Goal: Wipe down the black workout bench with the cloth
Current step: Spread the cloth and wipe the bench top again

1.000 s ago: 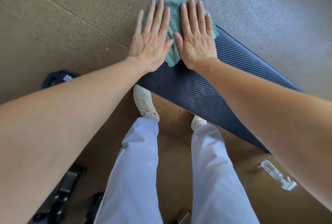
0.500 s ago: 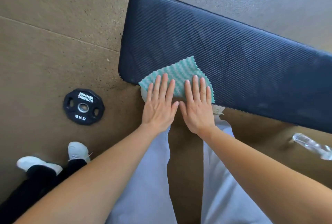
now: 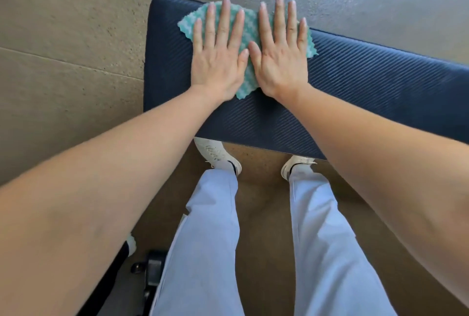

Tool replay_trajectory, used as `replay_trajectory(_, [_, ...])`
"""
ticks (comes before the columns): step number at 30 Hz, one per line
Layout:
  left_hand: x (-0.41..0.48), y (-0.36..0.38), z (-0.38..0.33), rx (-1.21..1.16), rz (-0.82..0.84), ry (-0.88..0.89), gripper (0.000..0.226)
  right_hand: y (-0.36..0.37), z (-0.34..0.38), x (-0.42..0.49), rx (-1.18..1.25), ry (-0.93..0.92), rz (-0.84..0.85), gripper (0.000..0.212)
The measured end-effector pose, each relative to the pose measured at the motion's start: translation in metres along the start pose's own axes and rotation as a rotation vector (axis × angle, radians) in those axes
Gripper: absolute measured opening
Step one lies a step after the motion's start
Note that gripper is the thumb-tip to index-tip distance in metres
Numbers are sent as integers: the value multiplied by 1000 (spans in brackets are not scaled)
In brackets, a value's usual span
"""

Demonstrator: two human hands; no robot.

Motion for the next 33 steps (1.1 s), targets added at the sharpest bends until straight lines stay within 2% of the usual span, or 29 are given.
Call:
replay_trajectory(5, [-33, 5, -24, 26, 51, -43, 70, 1, -14, -30, 1, -44, 23, 65])
replay_trajectory(13, [-174, 44, -96, 53, 262, 60, 77, 40, -40, -197, 31, 51, 147, 67])
replay_trajectory(17, [-195, 48, -107, 64, 323, 89, 78, 47, -50, -238, 75, 66, 183, 67])
replay_trajectory(21, [-174, 40, -105, 107, 298, 113, 73, 43, -56, -222, 118, 86, 171, 67])
replay_trajectory(24, [-126, 28, -116, 105, 240, 96, 71, 30, -70, -178, 109, 110, 116, 69])
replay_trajectory(29, [-35, 7, -132, 97, 148, 89, 73, -3, -120, -102, 55, 27, 30, 69])
replay_trajectory(33, [1, -4, -151, 75, 120, 44, 69, -17, -143, -73, 71, 38, -1, 71])
Point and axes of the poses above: each hand's wrist, its own x-axis towards the middle knuckle, its own y-axis out of the palm, z = x × y, the point moved 1 cm from there along x, towards the middle knuckle, and after that the axes turned 11 degrees about -y, right-handed, at the moved point
